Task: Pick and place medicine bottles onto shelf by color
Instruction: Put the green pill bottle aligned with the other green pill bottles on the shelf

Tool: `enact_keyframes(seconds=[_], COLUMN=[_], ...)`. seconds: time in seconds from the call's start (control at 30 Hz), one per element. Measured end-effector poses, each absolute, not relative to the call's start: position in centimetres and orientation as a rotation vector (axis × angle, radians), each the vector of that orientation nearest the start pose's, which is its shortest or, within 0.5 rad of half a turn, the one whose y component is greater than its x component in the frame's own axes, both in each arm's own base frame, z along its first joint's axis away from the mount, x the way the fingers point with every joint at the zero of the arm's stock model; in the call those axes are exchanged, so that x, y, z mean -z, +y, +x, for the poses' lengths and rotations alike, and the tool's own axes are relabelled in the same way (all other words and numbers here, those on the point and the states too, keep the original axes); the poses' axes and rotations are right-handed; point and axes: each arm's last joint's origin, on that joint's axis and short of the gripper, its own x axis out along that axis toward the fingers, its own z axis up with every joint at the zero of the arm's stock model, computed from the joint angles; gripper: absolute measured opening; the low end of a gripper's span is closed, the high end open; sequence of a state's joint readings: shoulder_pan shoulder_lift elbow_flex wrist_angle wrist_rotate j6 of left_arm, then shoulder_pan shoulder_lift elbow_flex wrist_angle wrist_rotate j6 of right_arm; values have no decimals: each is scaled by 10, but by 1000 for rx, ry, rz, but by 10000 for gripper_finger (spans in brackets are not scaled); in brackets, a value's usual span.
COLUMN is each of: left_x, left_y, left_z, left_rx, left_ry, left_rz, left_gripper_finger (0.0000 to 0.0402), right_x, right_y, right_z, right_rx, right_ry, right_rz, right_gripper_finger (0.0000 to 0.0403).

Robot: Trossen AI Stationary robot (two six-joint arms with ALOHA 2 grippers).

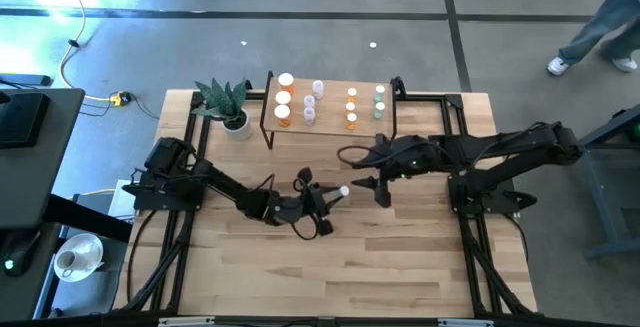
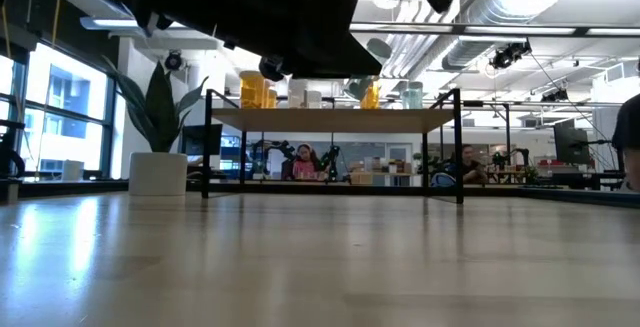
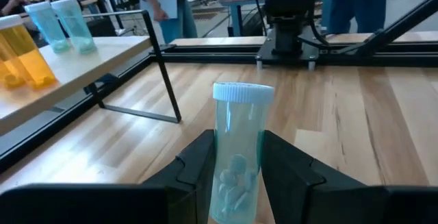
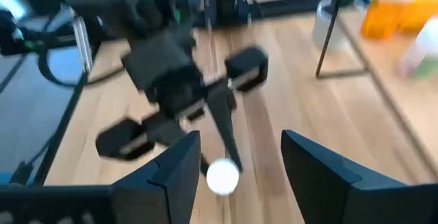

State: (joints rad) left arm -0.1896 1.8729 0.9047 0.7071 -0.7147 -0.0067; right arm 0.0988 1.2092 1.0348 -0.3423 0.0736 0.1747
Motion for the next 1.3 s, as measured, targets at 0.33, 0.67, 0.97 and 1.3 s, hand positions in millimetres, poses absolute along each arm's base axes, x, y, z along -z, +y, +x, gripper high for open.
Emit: enact_keyframes(seconds=[0.33, 0.67, 0.97, 1.3], left_x=[-165, -167, -170, -185], left_y=[-51, -51, -50, -51], left_z=[371, 371, 372, 382], left_rx=[-525, -528, -534, -531], left_ry=[231, 212, 185, 164], left_rz=[107, 98, 102, 149], left_gripper_finger=[97, 97, 97, 97], right_x=[-288, -275, -274, -273], right_y=[30, 31, 32, 32], right_z=[286, 295, 297, 298], right_rx=[57, 79, 78, 86], right_ry=[629, 672, 670, 669], right_rz=[233, 267, 267, 290], right_gripper_finger=[195, 195, 195, 195])
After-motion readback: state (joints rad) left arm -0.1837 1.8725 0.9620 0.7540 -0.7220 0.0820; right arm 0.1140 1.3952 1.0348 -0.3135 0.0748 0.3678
